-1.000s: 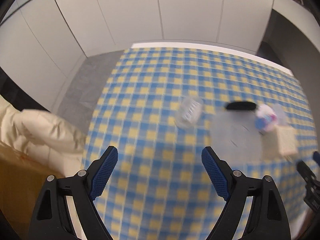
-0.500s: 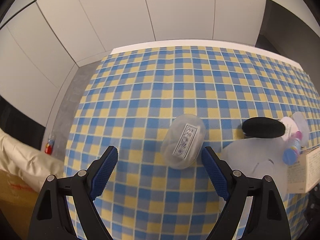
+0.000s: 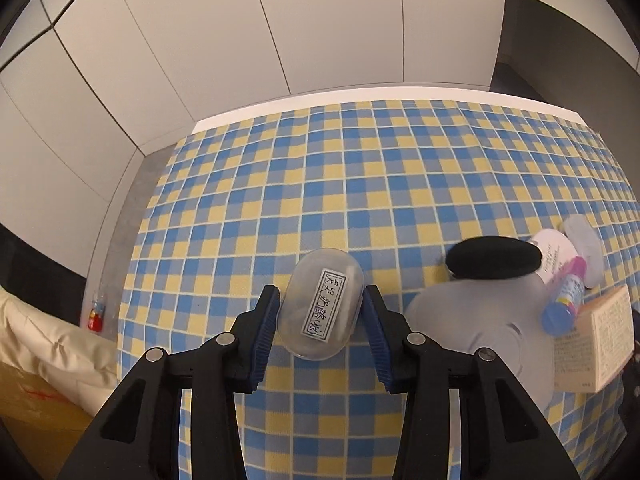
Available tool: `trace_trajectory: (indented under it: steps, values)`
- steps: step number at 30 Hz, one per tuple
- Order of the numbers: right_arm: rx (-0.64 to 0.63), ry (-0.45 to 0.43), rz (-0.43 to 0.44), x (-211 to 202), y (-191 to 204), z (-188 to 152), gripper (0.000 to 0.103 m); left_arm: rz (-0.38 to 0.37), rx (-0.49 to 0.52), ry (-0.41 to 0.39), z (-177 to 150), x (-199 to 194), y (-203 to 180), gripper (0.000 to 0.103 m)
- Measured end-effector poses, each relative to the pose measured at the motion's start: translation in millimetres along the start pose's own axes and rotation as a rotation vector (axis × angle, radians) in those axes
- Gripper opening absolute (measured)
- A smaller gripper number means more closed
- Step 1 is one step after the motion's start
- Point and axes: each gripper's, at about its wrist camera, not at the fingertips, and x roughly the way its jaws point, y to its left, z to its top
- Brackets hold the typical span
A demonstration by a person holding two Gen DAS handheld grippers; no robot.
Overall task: Organize objects
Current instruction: 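Close the left gripper on the soap box while the right gripper grips the bottle, then lift the soap box with the left tool while the right tool lifts the bottle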
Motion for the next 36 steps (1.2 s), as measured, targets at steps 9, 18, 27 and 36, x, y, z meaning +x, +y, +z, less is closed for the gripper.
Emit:
trace_trajectory:
  steps: [9, 18, 27, 36]
  values:
    - [0.01, -0.013, -0.073, -17, -1, 5, 0.029, -0.023, -0.095, 0.014, -5, -29, 23, 0.042]
    - [0.059, 0.005, -0.085, -35, -2, 14, 0.029, -0.003, -0.095, -0.006, -7, -73, 29, 0.042]
    - [0.087, 0.002, -0.129, -81, 2, 43, 0.029, 0.018, -0.143, 0.0, -5, -118, 49, 0.042]
    - [0.071, -0.076, -0.132, -164, 14, 67, 0.029, 0.012, -0.162, -0.067, 7, -191, 65, 0.042]
